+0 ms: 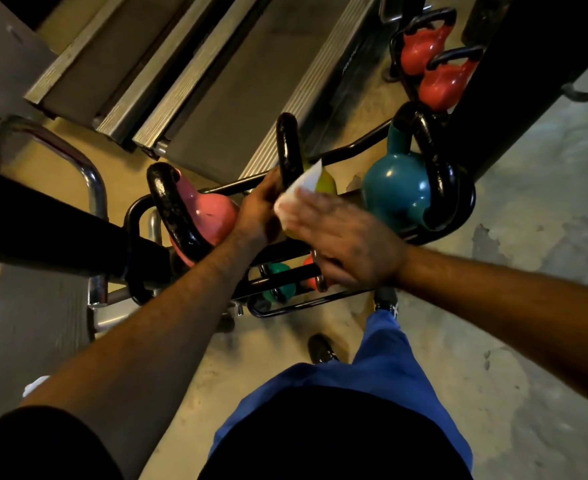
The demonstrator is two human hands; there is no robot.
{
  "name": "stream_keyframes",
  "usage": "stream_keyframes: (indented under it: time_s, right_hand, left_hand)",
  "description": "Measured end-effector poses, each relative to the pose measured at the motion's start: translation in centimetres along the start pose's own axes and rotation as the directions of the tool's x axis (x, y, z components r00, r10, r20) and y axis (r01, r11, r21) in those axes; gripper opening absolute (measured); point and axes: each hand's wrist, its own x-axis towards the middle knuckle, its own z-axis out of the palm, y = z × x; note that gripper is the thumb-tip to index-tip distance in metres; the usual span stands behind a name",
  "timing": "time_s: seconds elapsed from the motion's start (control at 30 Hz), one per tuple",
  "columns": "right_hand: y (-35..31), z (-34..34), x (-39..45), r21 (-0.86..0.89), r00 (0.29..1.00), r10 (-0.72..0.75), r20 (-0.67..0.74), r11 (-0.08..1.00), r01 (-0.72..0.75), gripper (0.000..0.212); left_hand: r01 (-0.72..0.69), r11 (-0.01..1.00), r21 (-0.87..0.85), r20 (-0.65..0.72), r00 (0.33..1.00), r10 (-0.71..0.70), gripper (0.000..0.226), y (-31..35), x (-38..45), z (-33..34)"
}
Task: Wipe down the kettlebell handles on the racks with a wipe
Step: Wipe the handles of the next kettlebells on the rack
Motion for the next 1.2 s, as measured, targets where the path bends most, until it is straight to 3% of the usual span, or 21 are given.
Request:
stream_keyframes:
  time_s: [0.1, 0.3, 0.5, 0.6, 0.67, 0.77, 0.87, 0.93, 1.0, 1.07, 1.2]
  right_hand:
    - [-0.1, 1.4, -1.6, -0.155, 0.985, -0.111, 0.131, 0.979, 0.131, 0.078]
    - [0.2, 1.1, -0.2, -0.212, 0.999, -0.020, 0.027, 0.977, 0.025, 0.075]
    - [0.0, 1.1, 0.0, -0.177, 1.000, -0.007, -0.027, 0.984, 0.002, 0.068]
    - [-0.8, 1.2, 0.0, -0.153, 0.999, 0.009, -0.048, 0.988, -0.016, 0.068]
    - [-1.3, 0.7, 0.5, -0.123, 0.995, 0.051, -0.085, 0.990, -0.061, 0.065]
    - [-2.1, 0.1, 1.2, -0.021, 0.979, 0.154, -0.133, 0.987, -0.158, 0.065]
    - [-3.0, 0.3, 0.2, 0.044, 0.986, 0.148, -0.080, 0.988, -0.145, 0.066]
    - [-2.6, 0.0, -0.6, 0.021, 0.993, 0.110, -0.034, 0.994, -0.109, 0.068]
    - [-1.8, -0.5, -0.2, 0.086, 0.980, 0.191, -0.062, 0.979, -0.186, 0.073]
    - [-1.5, -1.1, 0.9, 0.225, 0.946, 0.317, -0.072, 0.929, -0.294, 0.076]
    - [-4.0, -1.1, 1.9, 0.509, 0.880, 0.474, -0.021, 0.763, -0.398, 0.075]
  left_hand:
    - [-0.009, 0.998, -0.057, -0.026, 1.000, 0.007, 0.029, 0.4, 0.1, 0.8]
    - [0.053, 0.972, -0.228, -0.031, 0.998, -0.062, 0.036, 1.6, 0.7, 1.1]
    - [0.098, 0.961, -0.257, 0.052, 0.995, -0.088, 0.036, 1.2, 0.1, 0.9]
    - [0.131, 0.948, -0.289, 0.112, 0.988, -0.103, 0.065, 0.7, -0.8, 0.8]
    - [0.076, 0.958, -0.278, 0.128, 0.991, -0.042, 0.061, 0.3, -0.9, 0.7]
    - [-0.025, 0.962, -0.273, 0.043, 0.998, 0.038, 0.053, -0.4, -1.0, 0.8]
    - [0.036, 0.986, -0.162, 0.068, 0.997, -0.025, 0.071, -0.7, -1.3, 0.6]
    - [0.008, 0.999, -0.037, 0.040, 0.999, -0.007, 0.050, -1.0, -2.1, 0.9]
    - [-0.133, 0.979, 0.154, -0.033, 0.990, 0.140, 0.037, -1.5, -2.2, 0.8]
    - [-0.232, 0.888, 0.398, -0.066, 0.958, 0.279, 0.043, -1.6, -2.7, 0.9]
    - [-0.246, 0.866, 0.436, -0.060, 0.952, 0.301, 0.048, -1.5, -3.0, 0.8]
